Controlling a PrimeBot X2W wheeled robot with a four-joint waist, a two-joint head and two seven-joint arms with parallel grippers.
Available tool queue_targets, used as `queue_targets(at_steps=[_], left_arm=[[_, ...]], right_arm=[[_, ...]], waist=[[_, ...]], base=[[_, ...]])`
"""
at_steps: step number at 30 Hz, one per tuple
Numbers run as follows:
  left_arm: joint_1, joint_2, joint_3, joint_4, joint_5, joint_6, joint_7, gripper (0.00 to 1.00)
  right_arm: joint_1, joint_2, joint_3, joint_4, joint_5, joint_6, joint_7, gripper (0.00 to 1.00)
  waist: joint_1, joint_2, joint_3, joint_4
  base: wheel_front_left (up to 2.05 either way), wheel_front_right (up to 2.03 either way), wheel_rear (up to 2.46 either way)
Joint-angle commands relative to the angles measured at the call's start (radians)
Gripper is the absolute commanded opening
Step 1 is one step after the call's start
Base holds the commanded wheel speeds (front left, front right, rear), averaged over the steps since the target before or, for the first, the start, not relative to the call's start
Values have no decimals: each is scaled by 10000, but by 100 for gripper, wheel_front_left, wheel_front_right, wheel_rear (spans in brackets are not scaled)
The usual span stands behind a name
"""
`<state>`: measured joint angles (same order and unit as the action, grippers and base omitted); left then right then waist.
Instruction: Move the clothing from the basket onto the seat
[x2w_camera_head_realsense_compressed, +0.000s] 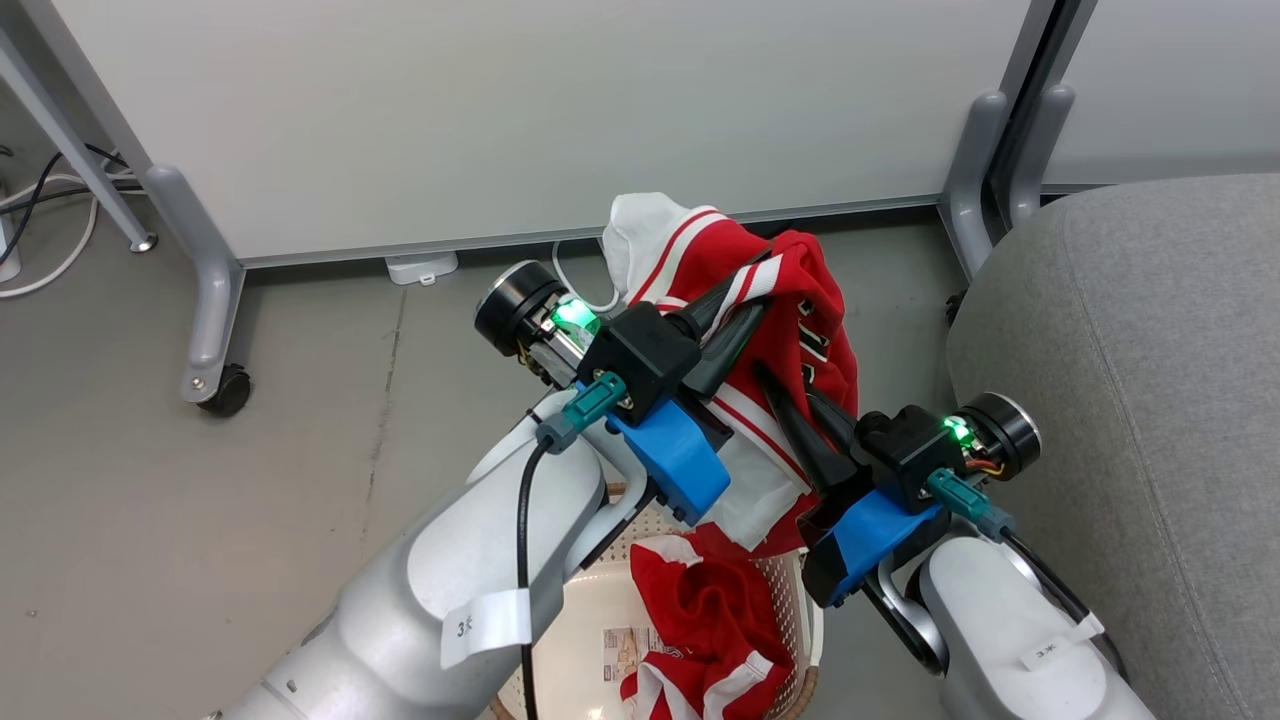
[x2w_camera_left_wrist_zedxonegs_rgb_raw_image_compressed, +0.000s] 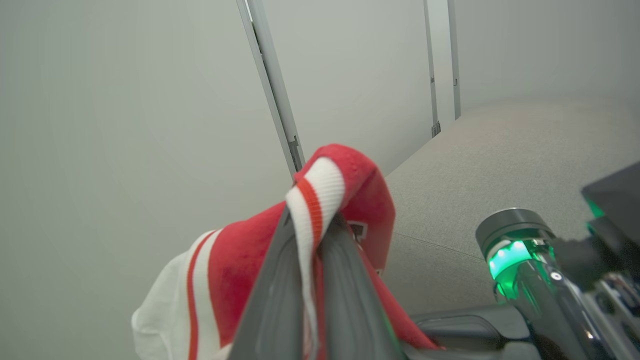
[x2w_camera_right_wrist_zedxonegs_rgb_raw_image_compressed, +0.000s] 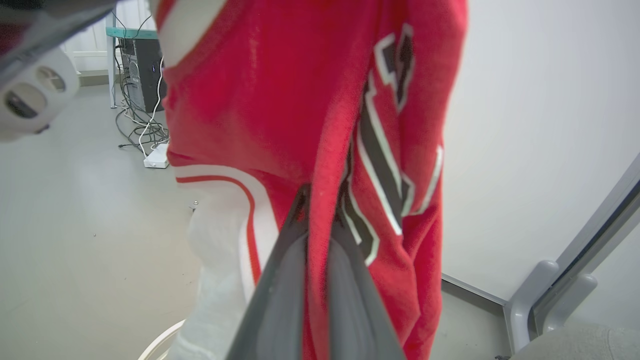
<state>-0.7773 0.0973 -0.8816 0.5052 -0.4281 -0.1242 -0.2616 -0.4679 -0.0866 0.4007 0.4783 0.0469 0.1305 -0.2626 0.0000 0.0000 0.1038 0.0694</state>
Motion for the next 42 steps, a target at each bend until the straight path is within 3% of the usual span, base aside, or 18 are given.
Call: queue_targets(at_steps=[1, 4, 5, 6, 26, 42], left_arm=[[-3, 44, 70, -1, 42, -47, -52, 0], [-1, 42, 82, -9, 55, -49, -52, 0], [10, 40, 111, 3, 30, -23, -52, 54], [26, 32, 121, 31, -5, -19, -52, 100], [140, 53, 179, 89, 199, 2, -50, 100], [174, 110, -12, 155, 177, 24, -41, 100]], right_arm=[[-110, -2, 14, -31, 65, 5, -35, 0], [-101, 5, 25, -41, 94, 3, -35, 0], [-97, 7, 28, -46, 98, 5, -35, 0], [-89, 9, 29, -52, 102, 5, -35, 0], [165, -57, -123, -212, 151, 3, -36, 0], [335, -158, -976, -576, 79, 3, -38, 0]], waist=[[0, 0, -4, -4], [0, 0, 0, -15], [0, 0, 4, -18], [0, 0, 9, -21], [0, 0, 88, -213], [0, 0, 591, -1212]], base=[[0, 0, 0], [0, 0, 0], [0, 0, 0], [0, 0, 0], [0, 0, 0], [0, 0, 0]])
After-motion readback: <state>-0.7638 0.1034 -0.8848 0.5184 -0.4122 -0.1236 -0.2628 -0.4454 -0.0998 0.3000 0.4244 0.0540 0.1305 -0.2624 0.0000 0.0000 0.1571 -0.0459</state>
